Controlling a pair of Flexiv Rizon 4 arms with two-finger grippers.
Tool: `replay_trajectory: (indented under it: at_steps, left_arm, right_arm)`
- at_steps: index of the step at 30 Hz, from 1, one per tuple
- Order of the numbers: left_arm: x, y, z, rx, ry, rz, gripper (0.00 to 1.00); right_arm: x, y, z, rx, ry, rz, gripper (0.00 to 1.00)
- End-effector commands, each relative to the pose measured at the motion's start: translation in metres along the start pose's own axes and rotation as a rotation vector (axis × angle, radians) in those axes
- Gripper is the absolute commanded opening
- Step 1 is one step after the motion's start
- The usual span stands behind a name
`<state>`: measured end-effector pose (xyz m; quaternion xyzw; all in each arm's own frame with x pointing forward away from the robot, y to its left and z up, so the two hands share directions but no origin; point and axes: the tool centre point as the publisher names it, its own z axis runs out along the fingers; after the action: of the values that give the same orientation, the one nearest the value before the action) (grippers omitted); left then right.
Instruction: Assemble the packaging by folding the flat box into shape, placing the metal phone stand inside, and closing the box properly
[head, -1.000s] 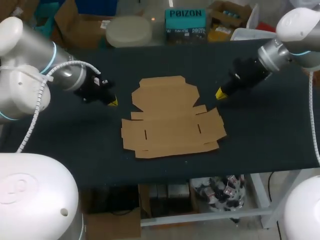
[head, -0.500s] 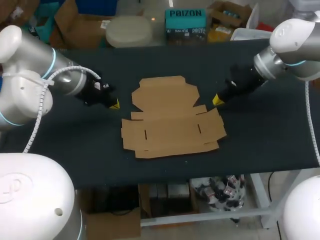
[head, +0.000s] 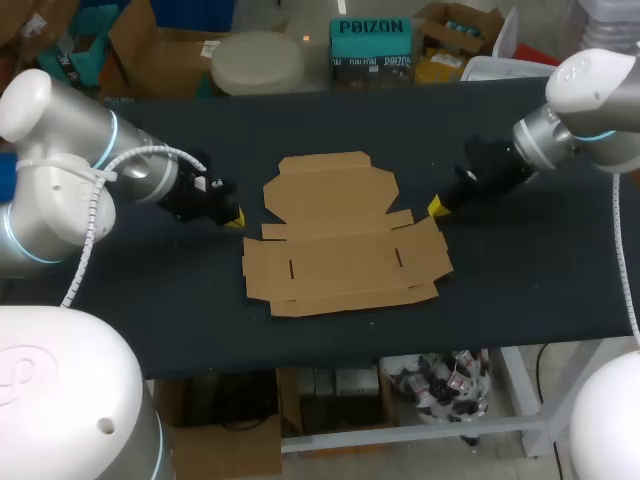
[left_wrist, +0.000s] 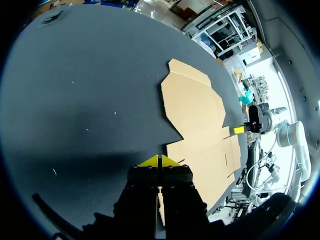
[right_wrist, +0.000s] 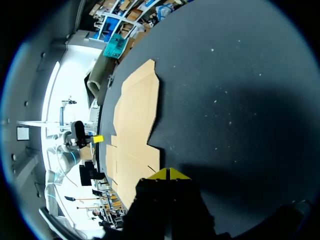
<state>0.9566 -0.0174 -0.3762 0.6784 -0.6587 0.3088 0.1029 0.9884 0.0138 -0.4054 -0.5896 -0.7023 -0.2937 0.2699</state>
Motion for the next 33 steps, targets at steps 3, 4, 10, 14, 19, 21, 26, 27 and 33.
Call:
replay_trajectory:
  at_steps: [3, 4, 10, 14, 19, 21, 26, 27, 33]
  left_arm:
    - [0.001, -0.003, 0.015, -0.016, 0.005, 0.013, 0.0]
    - [0.002, -0.003, 0.016, -0.021, 0.004, 0.015, 0.0]
    - [0.002, -0.003, 0.02, -0.028, 0.011, 0.021, 0.0]
    - [0.002, -0.002, 0.021, -0.031, 0.019, 0.022, 0.0]
    - [0.002, -0.001, 0.022, -0.036, 0.022, 0.025, 0.0]
    - [0.002, 0.0, 0.023, -0.037, 0.023, 0.026, 0.0]
    - [0.002, 0.001, 0.026, -0.043, 0.03, 0.028, 0.0]
    - [0.001, 0.001, 0.026, -0.044, 0.03, 0.028, 0.0]
    - [0.0, 0.001, 0.028, -0.051, 0.039, 0.027, 0.0]
  right_arm:
    - [0.007, 0.009, 0.003, 0.025, 0.0, -0.008, 0.0]
    - [0.007, 0.01, 0.004, 0.032, 0.005, -0.009, 0.0]
    - [0.004, 0.013, 0.011, 0.044, 0.019, -0.007, 0.0]
    - [0.003, 0.015, 0.015, 0.049, 0.026, -0.004, 0.0]
    - [0.004, 0.015, 0.016, 0.05, 0.024, -0.002, 0.0]
    - [0.004, 0.015, 0.017, 0.048, 0.025, -0.002, 0.0]
    - [0.004, 0.015, 0.026, 0.055, 0.02, -0.004, 0.0]
    - [0.004, 0.015, 0.027, 0.056, 0.02, -0.005, 0.0]
    - [0.001, 0.013, 0.031, 0.049, 0.031, -0.017, 0.0]
